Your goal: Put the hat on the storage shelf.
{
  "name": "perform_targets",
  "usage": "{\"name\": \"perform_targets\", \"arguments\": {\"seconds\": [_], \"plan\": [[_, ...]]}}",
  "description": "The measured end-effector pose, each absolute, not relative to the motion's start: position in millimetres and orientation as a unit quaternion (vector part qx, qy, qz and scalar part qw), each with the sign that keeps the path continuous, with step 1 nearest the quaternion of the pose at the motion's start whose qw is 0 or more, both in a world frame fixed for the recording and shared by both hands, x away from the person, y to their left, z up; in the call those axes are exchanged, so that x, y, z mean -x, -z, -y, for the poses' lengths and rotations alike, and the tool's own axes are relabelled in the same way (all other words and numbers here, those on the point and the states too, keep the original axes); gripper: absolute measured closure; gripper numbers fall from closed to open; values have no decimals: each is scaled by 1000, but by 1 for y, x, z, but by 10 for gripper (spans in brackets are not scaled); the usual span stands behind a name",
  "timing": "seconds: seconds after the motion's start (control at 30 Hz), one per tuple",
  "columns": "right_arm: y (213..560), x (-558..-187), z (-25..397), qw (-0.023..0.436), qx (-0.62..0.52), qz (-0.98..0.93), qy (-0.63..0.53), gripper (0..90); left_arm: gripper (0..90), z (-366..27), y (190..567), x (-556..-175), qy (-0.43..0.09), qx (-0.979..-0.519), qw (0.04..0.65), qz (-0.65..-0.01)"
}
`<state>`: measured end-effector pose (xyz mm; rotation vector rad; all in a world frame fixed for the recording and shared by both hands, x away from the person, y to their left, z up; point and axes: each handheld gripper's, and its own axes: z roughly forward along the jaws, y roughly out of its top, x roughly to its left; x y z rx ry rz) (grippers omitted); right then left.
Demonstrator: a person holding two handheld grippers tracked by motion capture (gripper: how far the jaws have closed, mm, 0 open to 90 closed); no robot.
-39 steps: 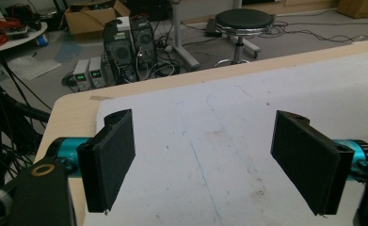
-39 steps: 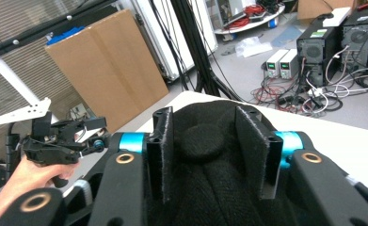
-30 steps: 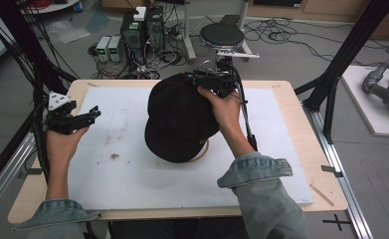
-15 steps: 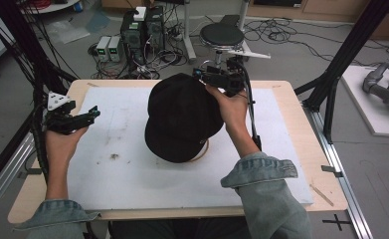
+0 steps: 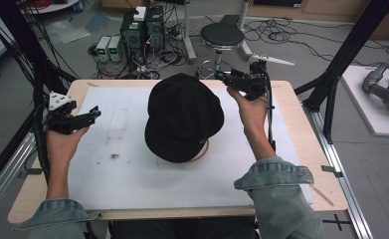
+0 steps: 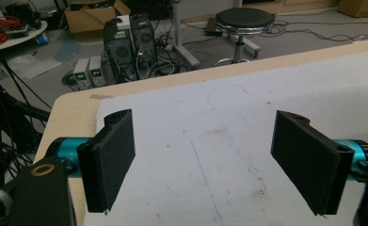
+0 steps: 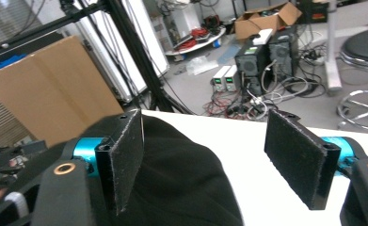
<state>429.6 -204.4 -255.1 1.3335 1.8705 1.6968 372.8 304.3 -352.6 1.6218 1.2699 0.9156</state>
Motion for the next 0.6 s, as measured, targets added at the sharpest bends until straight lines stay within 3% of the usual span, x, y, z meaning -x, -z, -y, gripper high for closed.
{"name": "perform_targets", "arguments": {"seconds": [0.6], "plan": [[281, -406, 255, 226, -506, -638, -535, 136, 224, -303, 353, -374, -367, -651, 430, -507]]}}
